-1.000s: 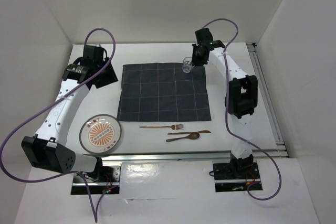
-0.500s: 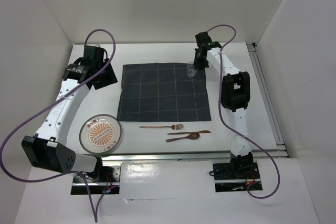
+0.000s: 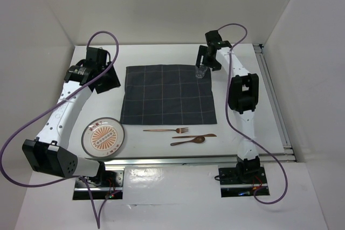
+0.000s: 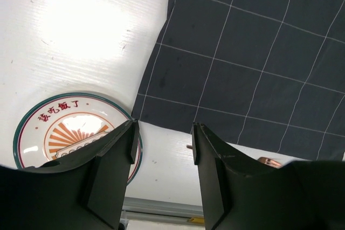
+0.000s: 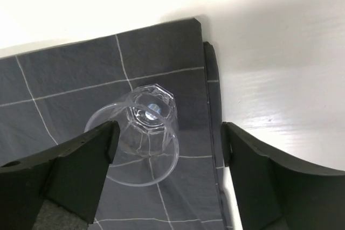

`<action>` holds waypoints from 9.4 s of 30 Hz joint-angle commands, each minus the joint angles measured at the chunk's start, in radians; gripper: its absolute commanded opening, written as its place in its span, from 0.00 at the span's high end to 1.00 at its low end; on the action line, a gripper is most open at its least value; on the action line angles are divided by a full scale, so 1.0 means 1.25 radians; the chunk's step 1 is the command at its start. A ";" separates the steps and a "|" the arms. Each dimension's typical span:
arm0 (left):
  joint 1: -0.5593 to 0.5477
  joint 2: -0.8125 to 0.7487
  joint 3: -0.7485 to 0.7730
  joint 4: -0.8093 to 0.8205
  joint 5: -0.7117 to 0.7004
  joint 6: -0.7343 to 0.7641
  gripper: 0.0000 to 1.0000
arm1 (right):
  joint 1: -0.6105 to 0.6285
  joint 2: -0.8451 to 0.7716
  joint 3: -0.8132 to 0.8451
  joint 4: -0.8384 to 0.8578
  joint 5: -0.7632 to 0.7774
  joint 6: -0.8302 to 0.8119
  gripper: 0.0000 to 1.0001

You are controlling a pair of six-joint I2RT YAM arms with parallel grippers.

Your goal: Set the dinner table for one person

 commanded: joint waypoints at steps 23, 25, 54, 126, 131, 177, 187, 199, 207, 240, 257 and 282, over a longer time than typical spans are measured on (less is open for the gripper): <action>0.004 -0.044 0.312 -0.147 0.006 0.002 0.38 | 0.526 -0.513 -0.759 0.643 -0.374 0.303 0.05; 0.004 -0.044 0.302 -0.138 0.028 0.002 0.38 | 0.561 -0.462 -0.768 0.722 -0.382 0.349 0.05; 0.004 -0.075 0.302 -0.139 0.077 0.049 0.38 | 0.690 -0.137 -0.539 0.713 -0.327 0.548 1.00; -0.424 0.215 -0.060 0.089 0.178 0.359 0.20 | -0.017 -0.957 -0.892 0.113 -0.077 0.207 0.00; -0.473 0.277 -0.107 0.150 0.144 0.416 0.21 | -0.114 -1.000 -0.892 0.087 -0.096 0.145 0.00; -0.598 0.269 -0.156 0.134 0.291 0.546 0.85 | -0.267 -0.984 -0.915 0.104 -0.212 0.085 0.00; -0.526 0.165 -0.059 0.110 0.102 0.374 1.00 | -0.267 -1.001 -0.915 0.096 -0.234 0.069 0.00; -0.170 0.466 0.231 0.095 0.012 0.129 1.00 | -0.165 -1.063 -0.985 0.054 -0.225 0.084 0.06; -0.114 0.605 0.294 0.106 0.021 0.083 1.00 | -0.046 -1.080 -1.040 0.034 -0.218 0.142 0.07; -0.187 0.176 0.096 0.051 0.002 0.111 0.08 | 0.587 -0.863 -1.190 0.209 0.061 1.014 0.42; -0.202 0.181 0.057 0.061 0.017 0.135 0.08 | 0.587 -0.732 -1.175 0.162 0.104 1.125 0.51; -0.225 0.188 0.109 0.020 0.009 0.157 0.09 | 0.562 -0.879 -0.942 -0.002 0.304 0.585 0.95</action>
